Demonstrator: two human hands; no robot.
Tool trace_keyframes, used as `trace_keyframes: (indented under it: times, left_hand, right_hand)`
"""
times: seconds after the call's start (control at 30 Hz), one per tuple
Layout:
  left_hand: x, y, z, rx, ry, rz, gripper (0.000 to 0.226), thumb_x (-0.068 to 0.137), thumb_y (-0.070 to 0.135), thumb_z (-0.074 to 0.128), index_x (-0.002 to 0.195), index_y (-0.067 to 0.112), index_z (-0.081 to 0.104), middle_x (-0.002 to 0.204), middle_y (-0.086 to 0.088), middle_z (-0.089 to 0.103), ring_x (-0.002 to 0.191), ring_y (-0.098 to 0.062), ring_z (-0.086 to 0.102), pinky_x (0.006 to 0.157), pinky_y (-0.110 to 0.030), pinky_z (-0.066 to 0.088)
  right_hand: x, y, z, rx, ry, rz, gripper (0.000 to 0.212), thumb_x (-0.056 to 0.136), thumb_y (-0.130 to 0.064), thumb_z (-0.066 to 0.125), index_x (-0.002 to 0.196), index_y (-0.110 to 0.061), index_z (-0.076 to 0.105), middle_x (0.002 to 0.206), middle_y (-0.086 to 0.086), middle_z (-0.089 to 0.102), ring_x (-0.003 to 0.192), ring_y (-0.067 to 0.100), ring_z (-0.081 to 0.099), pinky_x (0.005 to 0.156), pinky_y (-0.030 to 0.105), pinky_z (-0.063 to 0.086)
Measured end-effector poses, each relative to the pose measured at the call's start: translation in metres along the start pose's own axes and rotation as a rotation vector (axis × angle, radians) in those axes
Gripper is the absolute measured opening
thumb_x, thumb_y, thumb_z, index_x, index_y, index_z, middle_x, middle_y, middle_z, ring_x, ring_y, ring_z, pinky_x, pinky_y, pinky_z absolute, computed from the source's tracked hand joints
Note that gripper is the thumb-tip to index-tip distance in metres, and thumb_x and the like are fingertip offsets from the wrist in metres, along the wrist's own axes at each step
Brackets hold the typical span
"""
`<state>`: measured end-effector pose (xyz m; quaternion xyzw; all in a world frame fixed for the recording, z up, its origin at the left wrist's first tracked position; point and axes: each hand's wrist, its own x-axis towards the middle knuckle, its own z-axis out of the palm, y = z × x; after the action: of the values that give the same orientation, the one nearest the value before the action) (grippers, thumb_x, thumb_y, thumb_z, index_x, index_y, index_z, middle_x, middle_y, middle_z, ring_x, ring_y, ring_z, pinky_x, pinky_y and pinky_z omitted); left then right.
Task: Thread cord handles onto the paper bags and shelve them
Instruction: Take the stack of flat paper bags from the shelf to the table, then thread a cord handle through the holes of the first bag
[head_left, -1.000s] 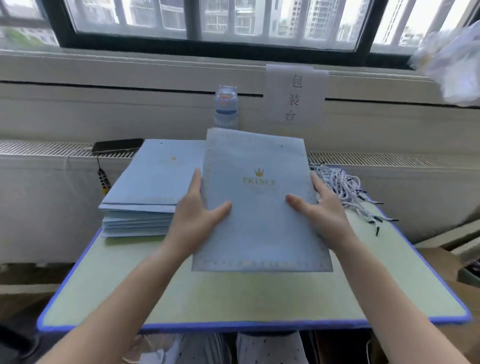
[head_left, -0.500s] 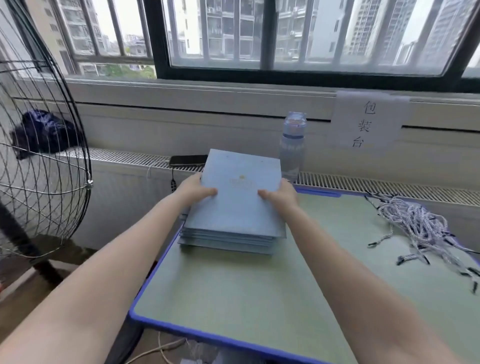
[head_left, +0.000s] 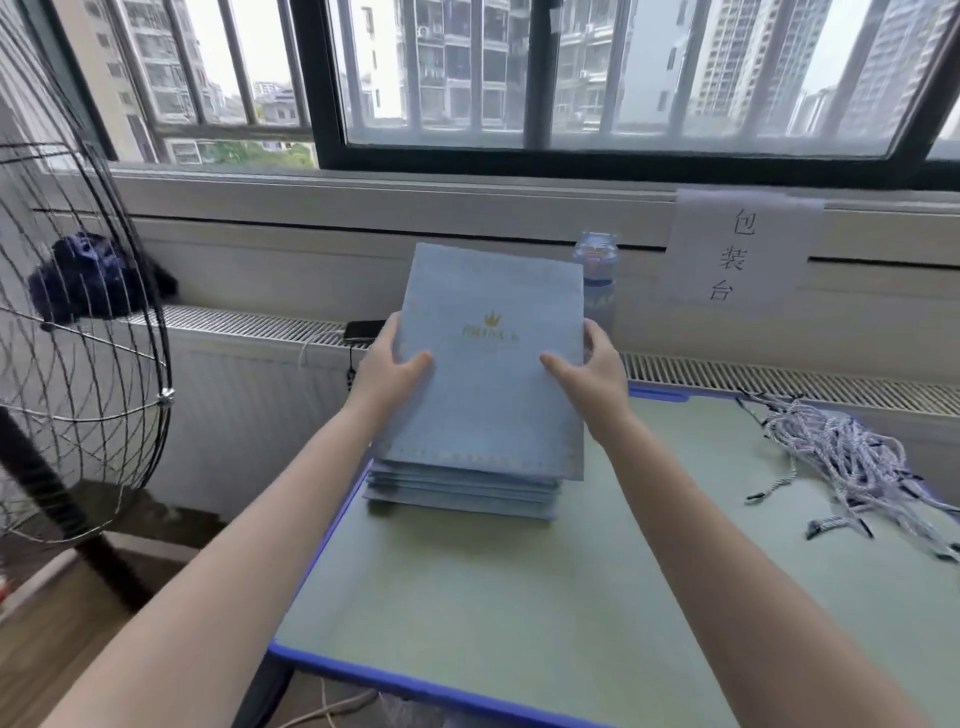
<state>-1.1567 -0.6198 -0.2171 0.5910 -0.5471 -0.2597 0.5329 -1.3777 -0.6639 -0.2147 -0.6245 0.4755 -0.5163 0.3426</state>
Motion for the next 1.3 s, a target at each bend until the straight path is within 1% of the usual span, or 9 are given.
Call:
trace_keyframes:
  times: [0.1, 0.3, 0.47, 0.57, 0.7, 0.87, 1.03, 1.2, 1.3]
  left_hand:
    - [-0.003, 0.016, 0.006, -0.119, -0.046, 0.074, 0.048, 0.082, 0.015, 0.061, 0.127, 0.027, 0.05, 0.109, 0.01, 0.065, 0.089, -0.001, 0.064, 0.078, -0.02, 0.05]
    - [-0.005, 0.05, 0.065, -0.258, -0.348, 0.034, 0.056, 0.081, 0.009, 0.071, 0.126, 0.037, 0.054, 0.106, 0.005, 0.068, 0.083, -0.008, 0.069, 0.072, -0.022, 0.054]
    - [-0.016, 0.066, 0.138, -0.152, -0.736, 0.031, 0.059, 0.083, 0.005, 0.07, 0.132, 0.029, 0.051, 0.108, 0.01, 0.07, 0.09, -0.005, 0.068, 0.076, -0.022, 0.055]
    - [-0.02, 0.078, 0.178, 0.03, -0.841, 0.047, 0.061, 0.083, 0.008, 0.07, 0.133, 0.034, 0.048, 0.123, -0.004, 0.058, 0.09, -0.004, 0.064, 0.076, -0.021, 0.053]
    - [-0.019, 0.102, 0.223, 0.257, -0.963, 0.231, 0.059, 0.08, 0.011, 0.074, 0.127, 0.039, 0.05, 0.121, -0.002, 0.056, 0.105, -0.002, 0.052, 0.078, -0.006, 0.04]
    - [-0.022, 0.128, 0.257, 0.402, -0.791, 0.502, 0.053, 0.08, 0.011, 0.074, 0.126, 0.031, 0.058, 0.123, 0.003, 0.059, 0.117, -0.013, 0.051, 0.099, -0.022, 0.037]
    - [-0.052, 0.111, 0.248, 0.378, -0.545, 0.739, 0.05, 0.08, 0.022, 0.074, 0.127, 0.02, 0.059, 0.138, -0.006, 0.049, 0.129, -0.026, 0.042, 0.11, -0.045, 0.03]
    - [-0.125, 0.069, 0.225, 0.281, -0.67, 0.652, 0.066, 0.073, 0.057, 0.067, 0.128, 0.022, 0.059, 0.136, 0.002, 0.05, 0.128, -0.011, 0.042, 0.108, -0.025, 0.03]
    - [-0.147, 0.039, 0.219, 0.352, -0.722, 0.655, 0.071, 0.073, 0.061, 0.059, 0.132, 0.022, 0.054, 0.14, 0.001, 0.047, 0.131, -0.013, 0.039, 0.109, -0.027, 0.029]
  right_hand:
    - [-0.015, -0.004, -0.028, 0.185, 0.002, 0.002, 0.057, 0.086, -0.007, 0.065, 0.137, -0.012, 0.039, 0.119, -0.004, 0.055, 0.109, 0.01, 0.055, 0.089, 0.025, 0.047]
    - [-0.05, 0.021, -0.127, 0.314, 0.075, 0.069, 0.067, 0.079, -0.016, 0.07, 0.135, -0.028, 0.035, 0.128, 0.007, 0.058, 0.113, 0.024, 0.059, 0.086, 0.044, 0.054]
    - [-0.083, 0.041, -0.22, 0.264, 0.349, 0.198, 0.074, 0.089, -0.011, 0.063, 0.149, -0.019, 0.019, 0.128, 0.01, 0.056, 0.106, 0.025, 0.062, 0.074, 0.034, 0.053]
    - [-0.109, 0.051, -0.27, 0.177, 0.342, 0.311, 0.055, 0.091, -0.012, 0.06, 0.142, -0.012, 0.038, 0.114, 0.009, 0.064, 0.084, 0.018, 0.064, 0.056, 0.022, 0.05]
    - [-0.143, 0.065, -0.308, 0.149, 0.042, 0.479, 0.035, 0.086, -0.011, 0.064, 0.121, -0.01, 0.062, 0.094, 0.005, 0.073, 0.073, 0.015, 0.068, 0.054, 0.023, 0.053]
    - [-0.158, 0.074, -0.309, 0.296, -0.008, 0.428, 0.056, 0.06, -0.037, 0.084, 0.107, -0.017, 0.063, 0.094, 0.011, 0.072, 0.073, 0.025, 0.066, 0.058, 0.028, 0.046]
    - [-0.154, 0.07, -0.262, 0.467, 0.157, 0.332, 0.024, 0.084, -0.003, 0.058, 0.106, -0.011, 0.053, 0.089, 0.006, 0.071, 0.072, 0.02, 0.067, 0.062, 0.031, 0.053]
    - [-0.16, 0.062, -0.185, 0.662, 0.352, 0.31, 0.018, 0.094, 0.006, 0.044, 0.101, -0.01, 0.05, 0.09, 0.007, 0.069, 0.075, 0.017, 0.067, 0.058, 0.027, 0.055]
    - [-0.172, 0.065, -0.149, 0.696, 0.317, 0.325, 0.014, 0.093, 0.002, 0.05, 0.102, -0.009, 0.051, 0.096, 0.012, 0.067, 0.085, 0.022, 0.065, 0.064, 0.029, 0.056]
